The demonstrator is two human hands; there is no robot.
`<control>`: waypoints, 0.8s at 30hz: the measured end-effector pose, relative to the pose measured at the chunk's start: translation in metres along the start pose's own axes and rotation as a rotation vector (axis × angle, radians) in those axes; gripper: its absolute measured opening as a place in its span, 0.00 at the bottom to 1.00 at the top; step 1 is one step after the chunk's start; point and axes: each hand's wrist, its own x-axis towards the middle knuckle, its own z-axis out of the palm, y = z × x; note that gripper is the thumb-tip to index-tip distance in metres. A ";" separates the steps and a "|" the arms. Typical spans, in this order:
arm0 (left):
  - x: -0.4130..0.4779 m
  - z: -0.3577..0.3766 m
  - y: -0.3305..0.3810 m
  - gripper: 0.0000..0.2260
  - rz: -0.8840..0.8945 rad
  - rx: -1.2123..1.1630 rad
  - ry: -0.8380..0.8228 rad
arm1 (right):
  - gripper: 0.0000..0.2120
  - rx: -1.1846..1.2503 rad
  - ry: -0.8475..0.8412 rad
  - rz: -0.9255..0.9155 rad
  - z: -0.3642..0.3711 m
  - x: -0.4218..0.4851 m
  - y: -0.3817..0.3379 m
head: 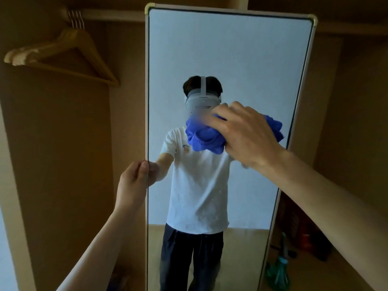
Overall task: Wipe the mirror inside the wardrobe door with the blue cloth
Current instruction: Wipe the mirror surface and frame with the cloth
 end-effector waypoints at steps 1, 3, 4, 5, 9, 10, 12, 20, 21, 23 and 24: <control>0.000 0.001 0.000 0.10 -0.003 -0.002 0.005 | 0.27 -0.001 -0.001 -0.018 0.000 -0.004 0.000; 0.001 0.002 -0.001 0.10 -0.019 -0.009 0.016 | 0.23 -0.017 -0.007 -0.056 0.005 -0.017 -0.005; 0.001 0.003 -0.002 0.10 -0.028 -0.016 0.025 | 0.22 -0.019 -0.007 -0.067 0.009 -0.026 -0.008; 0.001 0.004 -0.002 0.10 -0.035 -0.022 0.032 | 0.21 -0.010 -0.010 -0.068 0.014 -0.035 -0.011; 0.000 0.006 -0.005 0.11 -0.024 -0.006 0.053 | 0.25 0.067 -0.112 -0.036 0.041 -0.080 -0.024; 0.000 0.007 -0.005 0.11 -0.022 -0.003 0.058 | 0.24 0.094 -0.134 -0.037 0.047 -0.091 -0.029; 0.000 0.007 -0.006 0.10 -0.024 -0.005 0.064 | 0.24 0.138 -0.171 -0.036 0.053 -0.109 -0.036; -0.002 0.009 -0.002 0.10 -0.044 -0.046 0.078 | 0.21 0.094 -0.079 -0.018 0.040 -0.092 -0.013; -0.001 0.009 -0.002 0.11 -0.046 -0.033 0.084 | 0.22 0.068 -0.046 -0.005 0.034 -0.085 -0.005; -0.002 0.010 -0.002 0.12 -0.048 -0.006 0.094 | 0.25 0.025 0.014 0.024 0.021 -0.073 0.014; -0.003 0.011 -0.002 0.12 -0.046 0.006 0.100 | 0.27 0.012 0.030 0.039 0.015 -0.067 0.023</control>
